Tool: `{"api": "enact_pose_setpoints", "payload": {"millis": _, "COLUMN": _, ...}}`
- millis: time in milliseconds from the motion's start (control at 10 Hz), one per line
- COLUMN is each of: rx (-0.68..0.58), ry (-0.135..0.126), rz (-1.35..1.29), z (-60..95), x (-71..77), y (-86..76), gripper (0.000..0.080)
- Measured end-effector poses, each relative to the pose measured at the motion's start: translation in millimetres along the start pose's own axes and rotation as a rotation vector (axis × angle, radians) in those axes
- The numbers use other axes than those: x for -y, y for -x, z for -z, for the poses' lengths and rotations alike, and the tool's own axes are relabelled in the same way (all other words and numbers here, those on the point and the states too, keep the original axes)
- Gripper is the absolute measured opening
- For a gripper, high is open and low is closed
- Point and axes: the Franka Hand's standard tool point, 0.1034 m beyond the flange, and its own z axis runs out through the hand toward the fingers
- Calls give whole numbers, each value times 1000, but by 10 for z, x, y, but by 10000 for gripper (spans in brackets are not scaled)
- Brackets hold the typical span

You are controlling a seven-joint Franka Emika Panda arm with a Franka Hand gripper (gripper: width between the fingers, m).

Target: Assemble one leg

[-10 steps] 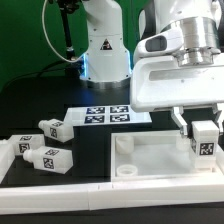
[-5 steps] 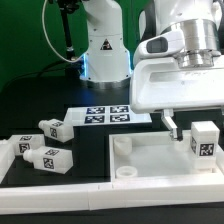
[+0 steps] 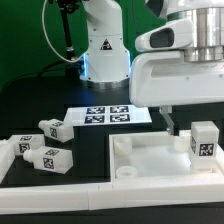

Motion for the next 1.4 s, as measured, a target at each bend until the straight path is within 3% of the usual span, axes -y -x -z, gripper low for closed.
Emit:
{"api": "enact_pose_setpoints", "payload": {"millis": 200, "rx": 122, "ry": 2, "rz": -9, "z": -30, "x": 13, "y": 39, "gripper": 649}}
{"api": "enact_pose_setpoints", "payload": {"millis": 300, "rx": 151, "ry": -15, "rz": -42, "z": -15, "x": -3, "y": -55, "gripper": 649}}
{"api": "enact_pose_setpoints", "payload": {"millis": 500, "rx": 141, "ry": -10, "rz": -70, "z": -25, "x": -21, "y": -79, "gripper": 649}}
{"api": "enact_pose_setpoints", "payload": {"millis": 700, "rx": 141, "ry": -3, "rz": -163, "z": -27, "x": -22, "y": -78, "gripper": 375}}
{"api": "enact_pose_setpoints", "payload": {"millis": 800, "rx": 141, "ry": 0, "rz": -207, "z": -28, "x": -21, "y": -78, "gripper": 285}}
{"api": "enact_pose_setpoints", "payload": {"millis": 1400, "rx": 130, "ry": 38, "rz": -770, "z": -47, "x": -50, "y": -70, "gripper": 285}}
